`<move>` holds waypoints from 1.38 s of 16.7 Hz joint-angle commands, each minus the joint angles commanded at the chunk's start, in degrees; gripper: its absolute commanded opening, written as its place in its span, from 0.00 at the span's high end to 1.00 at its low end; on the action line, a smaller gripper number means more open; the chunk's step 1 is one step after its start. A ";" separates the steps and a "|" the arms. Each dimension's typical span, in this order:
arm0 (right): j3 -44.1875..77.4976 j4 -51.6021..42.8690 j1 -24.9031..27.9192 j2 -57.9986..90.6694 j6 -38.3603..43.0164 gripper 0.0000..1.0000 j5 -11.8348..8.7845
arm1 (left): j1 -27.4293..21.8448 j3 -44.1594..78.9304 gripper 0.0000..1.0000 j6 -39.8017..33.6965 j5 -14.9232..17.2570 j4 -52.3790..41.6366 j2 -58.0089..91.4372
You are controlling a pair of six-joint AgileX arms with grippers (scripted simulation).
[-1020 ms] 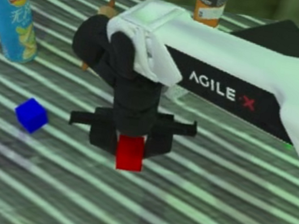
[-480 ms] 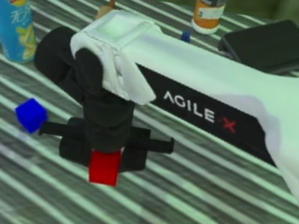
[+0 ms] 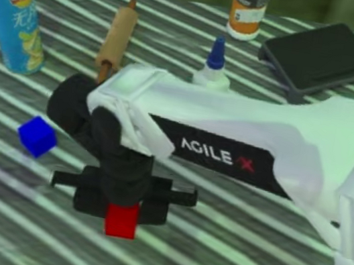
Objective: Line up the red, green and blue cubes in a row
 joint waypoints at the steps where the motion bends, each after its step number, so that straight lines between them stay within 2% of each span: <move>1: -0.82 0.88 0.07 0.29 0.05 1.00 0.00 | 0.00 0.00 0.00 0.00 0.00 0.00 0.00; 5: -1.05 1.15 0.10 0.40 0.07 1.00 0.00 | 0.00 0.00 0.00 0.00 0.00 0.00 0.00; 18: -1.05 1.15 0.10 0.40 0.07 0.02 0.00 | 0.00 0.00 0.00 0.00 0.00 0.00 0.00; 23: -1.05 1.15 0.10 0.40 0.07 0.00 0.00 | 0.00 0.00 0.00 0.00 0.00 0.00 0.00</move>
